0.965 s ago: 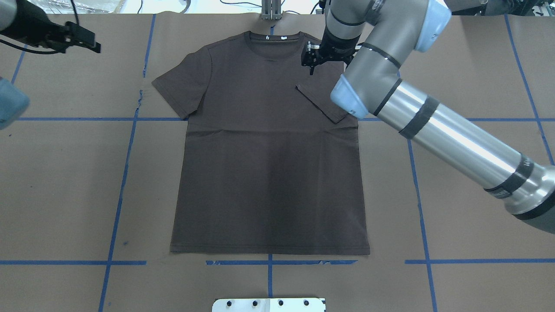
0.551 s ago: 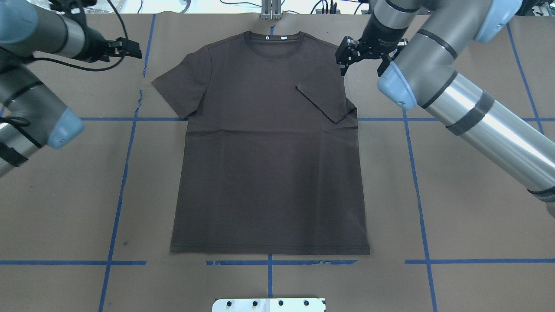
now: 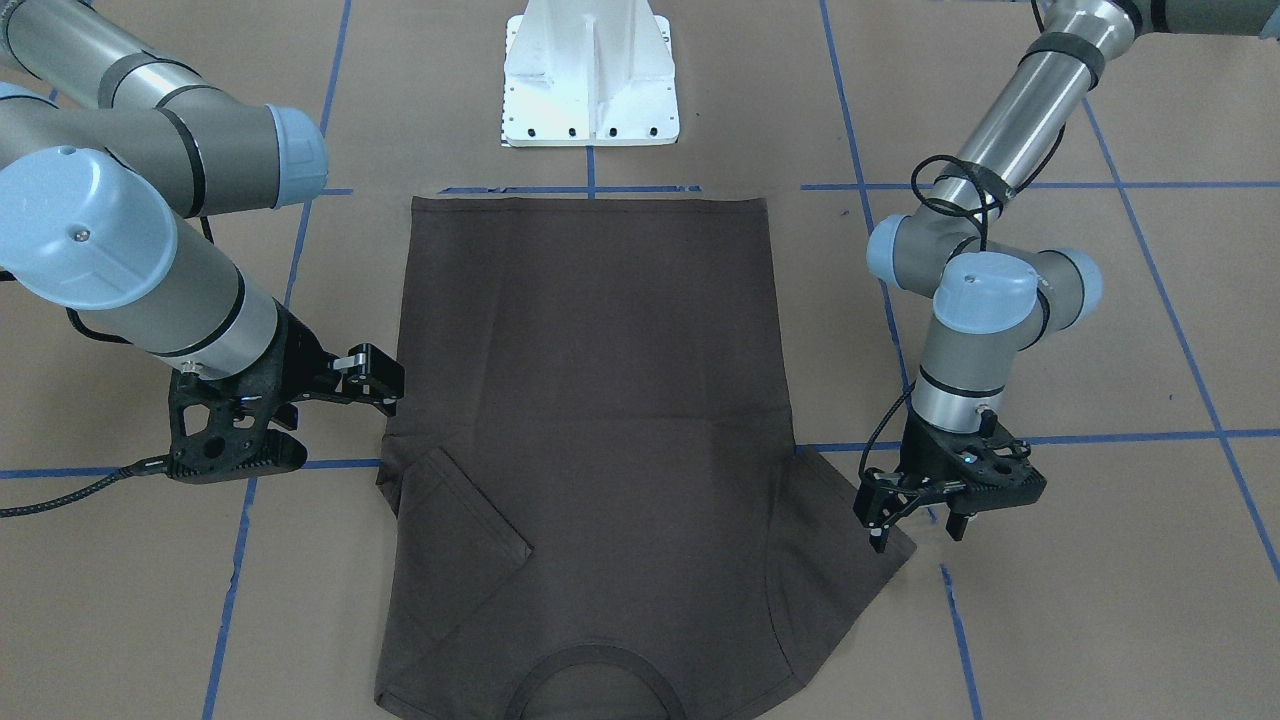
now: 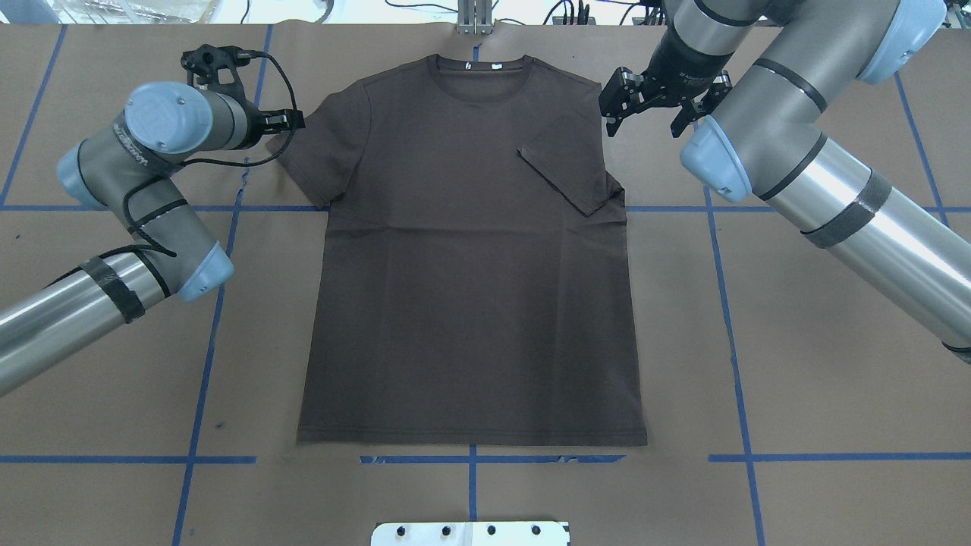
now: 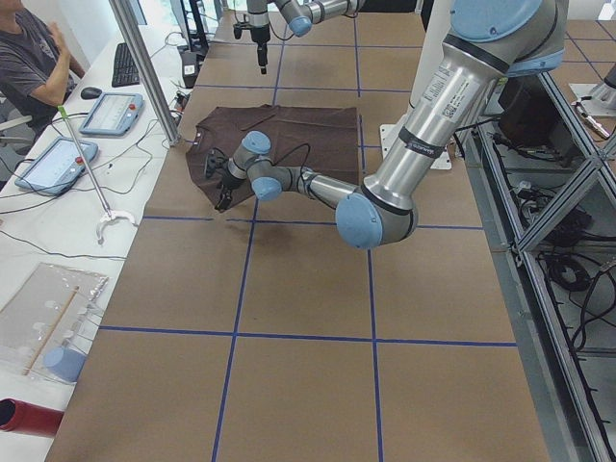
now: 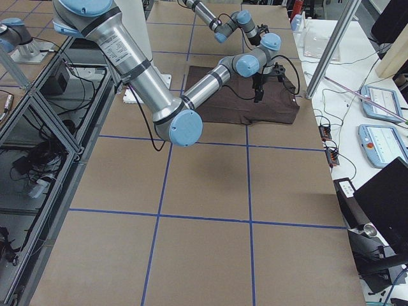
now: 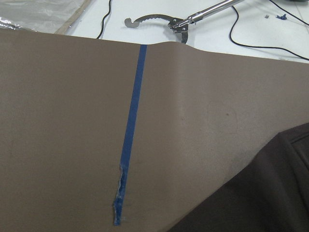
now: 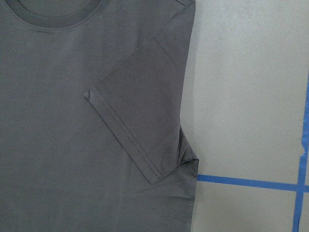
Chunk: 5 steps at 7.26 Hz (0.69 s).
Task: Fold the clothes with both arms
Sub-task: 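Release the sleeve and lift the right gripper while the left arm reaches toward the shirt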
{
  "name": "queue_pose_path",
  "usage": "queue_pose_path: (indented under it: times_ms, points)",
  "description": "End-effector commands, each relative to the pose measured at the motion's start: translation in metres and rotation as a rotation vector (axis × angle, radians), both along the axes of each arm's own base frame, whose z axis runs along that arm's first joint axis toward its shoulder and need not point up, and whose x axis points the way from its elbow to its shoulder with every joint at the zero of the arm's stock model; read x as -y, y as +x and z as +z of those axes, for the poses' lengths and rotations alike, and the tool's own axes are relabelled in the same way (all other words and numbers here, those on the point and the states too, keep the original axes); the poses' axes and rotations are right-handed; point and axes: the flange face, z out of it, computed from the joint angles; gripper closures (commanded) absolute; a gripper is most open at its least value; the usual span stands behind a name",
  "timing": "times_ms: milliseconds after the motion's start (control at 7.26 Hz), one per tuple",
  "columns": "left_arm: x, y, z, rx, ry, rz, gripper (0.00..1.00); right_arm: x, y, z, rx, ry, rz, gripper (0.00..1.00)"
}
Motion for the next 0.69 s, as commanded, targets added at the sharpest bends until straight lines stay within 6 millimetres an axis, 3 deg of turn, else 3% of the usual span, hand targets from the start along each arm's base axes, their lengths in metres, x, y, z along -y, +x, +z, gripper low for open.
queue_pose_path:
  times_ms: [0,413,551]
  points:
    - [-0.0022,0.022,0.0163,0.011,-0.002,0.01,0.0,-0.0012,-0.0023,-0.0032,0.0,0.003,0.003,0.0]
    - [-0.0039,0.0258,0.0182,0.016,-0.001,0.02,0.08,-0.0015,-0.0044,-0.0047,0.0,0.006,0.003,0.0]
    - [-0.0043,0.0256,0.0194,0.018,-0.002,0.022,0.22,-0.0016,-0.0053,-0.0056,-0.002,0.009,0.004,0.0]
